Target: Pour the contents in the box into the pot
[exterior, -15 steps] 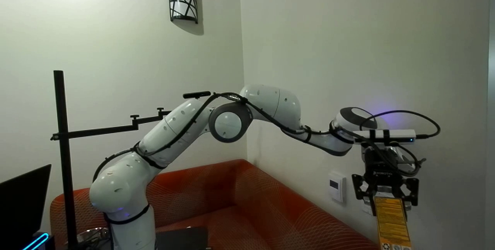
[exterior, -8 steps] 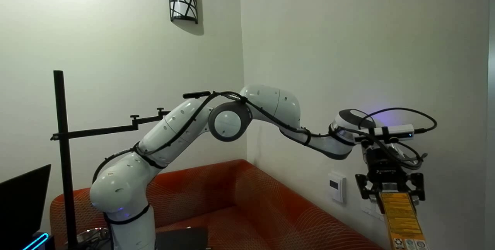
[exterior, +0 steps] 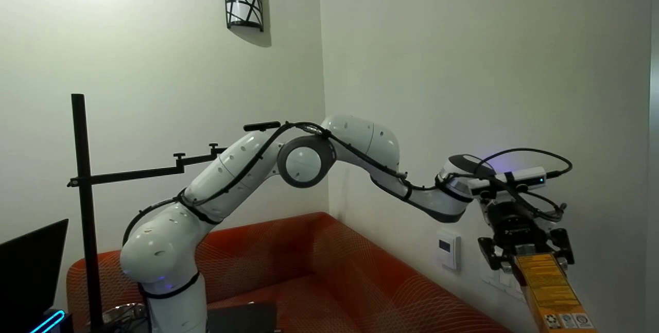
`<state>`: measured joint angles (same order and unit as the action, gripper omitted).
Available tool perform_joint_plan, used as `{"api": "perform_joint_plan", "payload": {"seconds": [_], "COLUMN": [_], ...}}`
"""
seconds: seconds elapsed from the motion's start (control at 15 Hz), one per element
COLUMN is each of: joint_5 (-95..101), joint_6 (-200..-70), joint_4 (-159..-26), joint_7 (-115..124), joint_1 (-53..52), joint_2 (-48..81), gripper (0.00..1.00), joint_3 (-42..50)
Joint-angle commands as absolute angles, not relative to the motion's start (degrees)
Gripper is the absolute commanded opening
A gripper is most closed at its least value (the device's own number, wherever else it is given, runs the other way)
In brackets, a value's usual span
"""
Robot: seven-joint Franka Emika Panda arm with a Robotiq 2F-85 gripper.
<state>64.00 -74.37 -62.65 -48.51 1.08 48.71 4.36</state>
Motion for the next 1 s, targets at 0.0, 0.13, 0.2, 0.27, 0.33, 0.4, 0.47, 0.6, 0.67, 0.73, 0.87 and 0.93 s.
{"api": "perform_joint_plan", "payload": {"seconds": [0.0,0.13,0.2,0.27,0.33,0.4,0.47,0.6,0.67,0.73,0.87,0.93], "joint_5": [66.65,70.27,70.92,73.18,71.03,72.99,73.83,72.90,73.75,69.99,71.96,70.10], "joint_6": [-74.24,-75.13,-74.94,-75.91,-74.51,-75.07,-75.49,-74.77,-75.57,-73.92,-75.18,-74.37], "joint_4": [-66.65,-68.50,-68.94,-70.62,-69.45,-70.67,-71.56,-71.72,-72.56,-70.93,-72.84,-72.45], "joint_7": [-46.69,-45.58,-44.96,-44.19,-45.03,-43.38,-42.97,-42.58,-42.13,-43.80,-42.05,-42.92], "joint_1": [-0.70,-1.89,-2.03,-2.76,-2.40,-2.79,-2.95,-2.57,-2.55,-1.48,-1.66,-1.10], "joint_2": [45.33,44.96,45.09,44.86,44.83,45.09,44.81,44.78,44.37,44.33,43.90,43.68], "gripper": [0.28,0.28,0.28,0.28,0.28,0.28,0.28,0.28,0.28,0.28,0.28,0.28], "joint_3": [4.50,4.81,4.57,5.15,3.94,4.56,4.62,4.02,4.16,2.70,3.50,2.79]}}
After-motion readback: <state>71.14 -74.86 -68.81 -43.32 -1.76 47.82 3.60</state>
